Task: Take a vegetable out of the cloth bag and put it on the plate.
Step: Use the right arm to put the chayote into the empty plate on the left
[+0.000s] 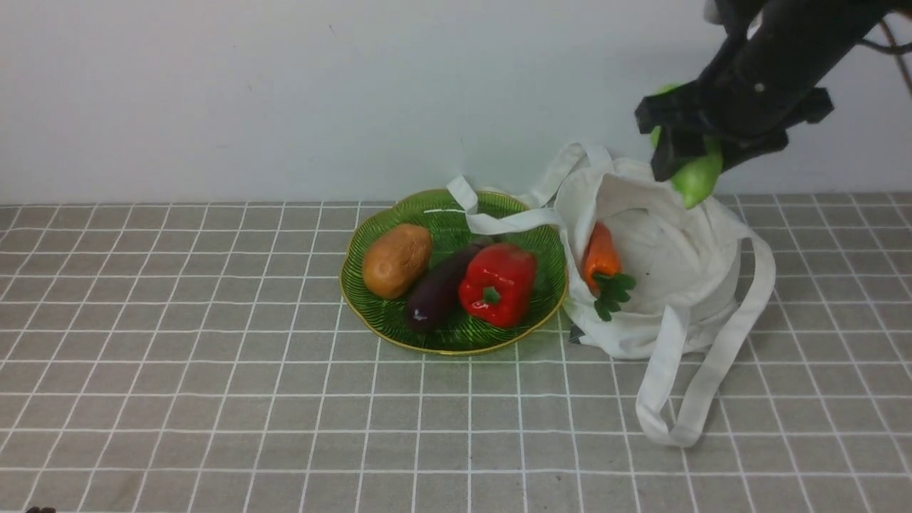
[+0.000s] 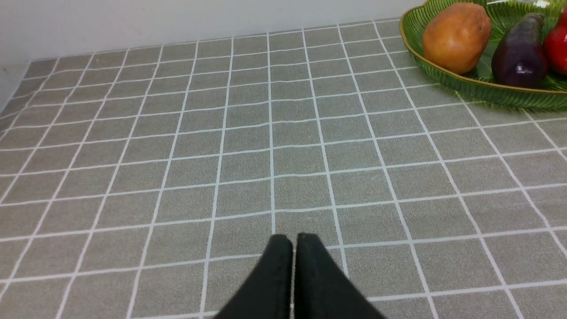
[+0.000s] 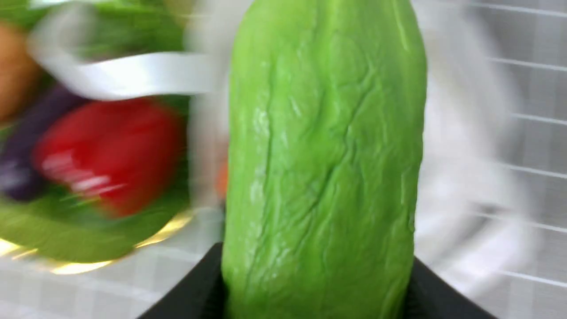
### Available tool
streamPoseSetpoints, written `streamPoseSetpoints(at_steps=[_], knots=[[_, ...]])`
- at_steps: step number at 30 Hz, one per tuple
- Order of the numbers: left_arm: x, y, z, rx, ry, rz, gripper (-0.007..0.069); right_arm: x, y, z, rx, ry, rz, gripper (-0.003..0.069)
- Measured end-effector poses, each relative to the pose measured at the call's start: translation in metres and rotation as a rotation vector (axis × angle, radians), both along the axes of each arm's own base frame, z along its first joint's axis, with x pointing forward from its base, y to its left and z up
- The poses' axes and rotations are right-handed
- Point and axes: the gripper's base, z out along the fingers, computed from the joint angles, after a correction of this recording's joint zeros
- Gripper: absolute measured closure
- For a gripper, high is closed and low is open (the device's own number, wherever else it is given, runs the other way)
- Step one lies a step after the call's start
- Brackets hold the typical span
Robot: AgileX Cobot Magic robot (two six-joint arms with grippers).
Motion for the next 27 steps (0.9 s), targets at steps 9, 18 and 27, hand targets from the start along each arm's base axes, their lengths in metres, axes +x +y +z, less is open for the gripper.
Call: streamPoseSetpoints(at_steps=[9, 18, 27], knots=[[0.000, 0.000, 0.000, 0.000, 0.000, 0.000, 0.0629, 0.006, 0.115, -0.045, 0.109, -0.216, 0.266, 0.0289], [0.000, 0.000, 0.000, 0.000, 0.000, 0.000, 0.0629, 0.031, 0.142, -0.098, 0.123, -0.335, 0.272, 0.0289], [0.000, 0.000, 0.000, 0.000, 0.000, 0.000, 0.0629, 0.035, 0.143, -0.110, 0.161, -0.312, 0.189, 0.0148]])
